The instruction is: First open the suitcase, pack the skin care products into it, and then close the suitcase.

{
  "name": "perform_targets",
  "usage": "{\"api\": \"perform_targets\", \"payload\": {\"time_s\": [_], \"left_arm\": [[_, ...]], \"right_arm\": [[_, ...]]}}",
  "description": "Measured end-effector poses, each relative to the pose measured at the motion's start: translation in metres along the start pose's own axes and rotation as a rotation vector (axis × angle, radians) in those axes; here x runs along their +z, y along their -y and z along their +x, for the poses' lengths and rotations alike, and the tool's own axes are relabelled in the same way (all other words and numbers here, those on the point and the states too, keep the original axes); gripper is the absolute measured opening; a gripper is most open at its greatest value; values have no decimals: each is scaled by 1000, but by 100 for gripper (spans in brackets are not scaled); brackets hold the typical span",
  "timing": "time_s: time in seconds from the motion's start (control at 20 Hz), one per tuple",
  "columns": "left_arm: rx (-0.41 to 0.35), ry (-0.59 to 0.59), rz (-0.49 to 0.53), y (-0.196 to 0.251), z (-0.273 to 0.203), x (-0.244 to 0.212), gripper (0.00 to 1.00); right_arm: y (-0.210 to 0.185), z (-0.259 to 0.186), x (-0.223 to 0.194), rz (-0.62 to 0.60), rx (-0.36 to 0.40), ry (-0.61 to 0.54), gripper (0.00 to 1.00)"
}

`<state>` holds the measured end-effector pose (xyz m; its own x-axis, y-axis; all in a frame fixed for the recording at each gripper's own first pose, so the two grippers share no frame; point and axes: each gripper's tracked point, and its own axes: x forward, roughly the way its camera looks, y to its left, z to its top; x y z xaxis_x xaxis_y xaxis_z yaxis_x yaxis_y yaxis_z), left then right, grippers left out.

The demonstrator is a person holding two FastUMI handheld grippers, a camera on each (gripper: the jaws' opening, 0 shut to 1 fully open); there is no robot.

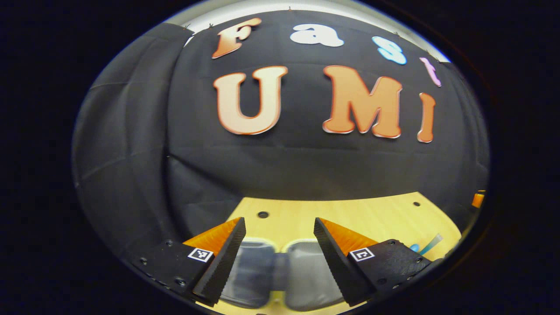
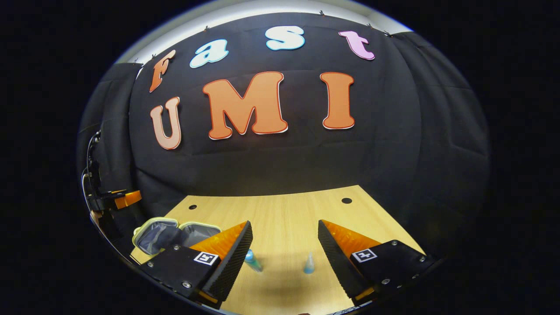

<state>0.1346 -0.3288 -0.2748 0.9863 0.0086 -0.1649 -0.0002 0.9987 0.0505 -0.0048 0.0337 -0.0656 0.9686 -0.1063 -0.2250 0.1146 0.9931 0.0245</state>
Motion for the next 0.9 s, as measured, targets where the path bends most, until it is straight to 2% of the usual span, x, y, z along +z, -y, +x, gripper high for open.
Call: {"api": "perform_targets", "payload": {"time_s": [0.25, 0.35, 0.45, 0.65, 0.9], "left_arm": [[-178, 32, -38, 153, 4, -7, 98], [-215, 30, -52, 199, 6, -21, 97], [-242, 8, -21, 239, 12, -40, 98], [-240, -44, 58, 286, 29, -95, 97], [-226, -162, 39, 312, 50, -180, 98]], "right_arm": [[39, 4, -12, -5, 13, -34, 95], [57, 6, -16, 2, 10, -42, 95], [76, 9, -21, -1, 2, -57, 95], [109, 13, -37, -9, -20, -103, 95], [134, 17, -53, -17, -40, -144, 95]]}}
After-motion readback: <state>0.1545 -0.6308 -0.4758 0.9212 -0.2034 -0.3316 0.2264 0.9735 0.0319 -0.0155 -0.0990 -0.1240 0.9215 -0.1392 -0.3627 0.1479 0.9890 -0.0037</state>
